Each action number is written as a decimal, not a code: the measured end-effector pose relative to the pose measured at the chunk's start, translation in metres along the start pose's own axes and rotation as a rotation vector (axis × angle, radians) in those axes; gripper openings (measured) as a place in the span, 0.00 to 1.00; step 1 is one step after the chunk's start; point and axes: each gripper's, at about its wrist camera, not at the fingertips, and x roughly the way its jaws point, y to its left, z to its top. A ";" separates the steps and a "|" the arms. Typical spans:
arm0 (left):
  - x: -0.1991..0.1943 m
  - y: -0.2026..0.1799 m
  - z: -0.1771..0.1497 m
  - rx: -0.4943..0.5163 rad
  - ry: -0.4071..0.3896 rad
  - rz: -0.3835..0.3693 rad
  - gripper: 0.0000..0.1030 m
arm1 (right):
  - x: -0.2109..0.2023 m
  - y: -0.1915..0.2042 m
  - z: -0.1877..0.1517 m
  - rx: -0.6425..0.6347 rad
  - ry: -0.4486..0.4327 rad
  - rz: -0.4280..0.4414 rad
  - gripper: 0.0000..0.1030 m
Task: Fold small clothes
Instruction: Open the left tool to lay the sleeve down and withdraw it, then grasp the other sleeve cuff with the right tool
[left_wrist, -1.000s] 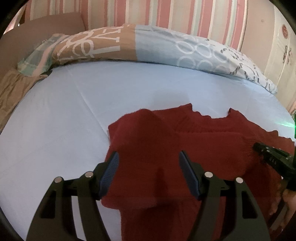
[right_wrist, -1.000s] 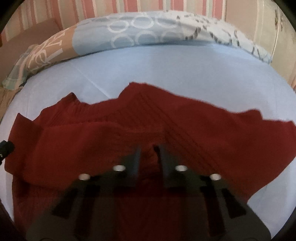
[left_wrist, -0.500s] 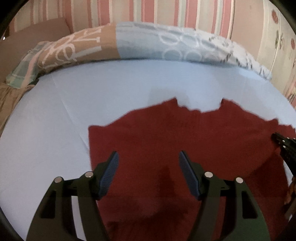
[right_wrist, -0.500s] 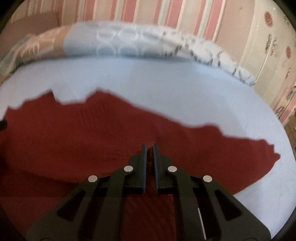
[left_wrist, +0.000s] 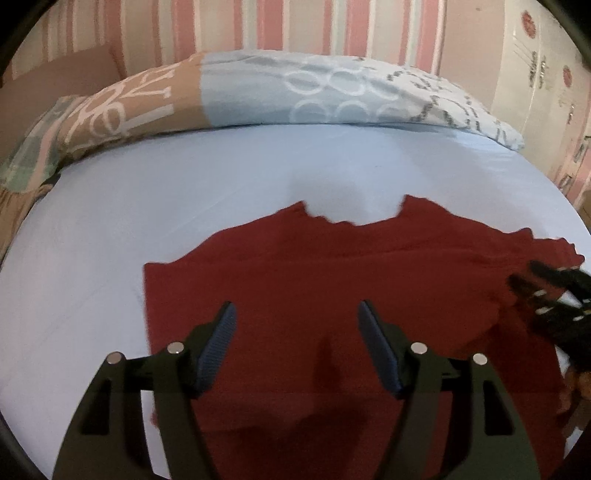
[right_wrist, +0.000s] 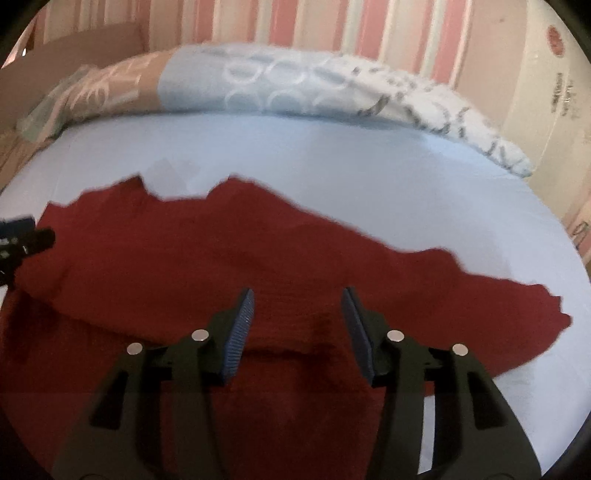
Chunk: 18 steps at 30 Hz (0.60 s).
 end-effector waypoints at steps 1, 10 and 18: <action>0.002 -0.008 0.001 0.016 0.005 0.002 0.68 | 0.011 0.000 -0.002 0.001 0.045 0.007 0.44; -0.007 -0.073 0.027 0.060 -0.063 0.002 0.96 | -0.056 -0.064 0.000 0.099 -0.146 0.042 0.93; 0.014 -0.145 0.046 0.085 -0.057 -0.057 0.98 | -0.081 -0.218 -0.026 0.229 -0.134 -0.189 0.96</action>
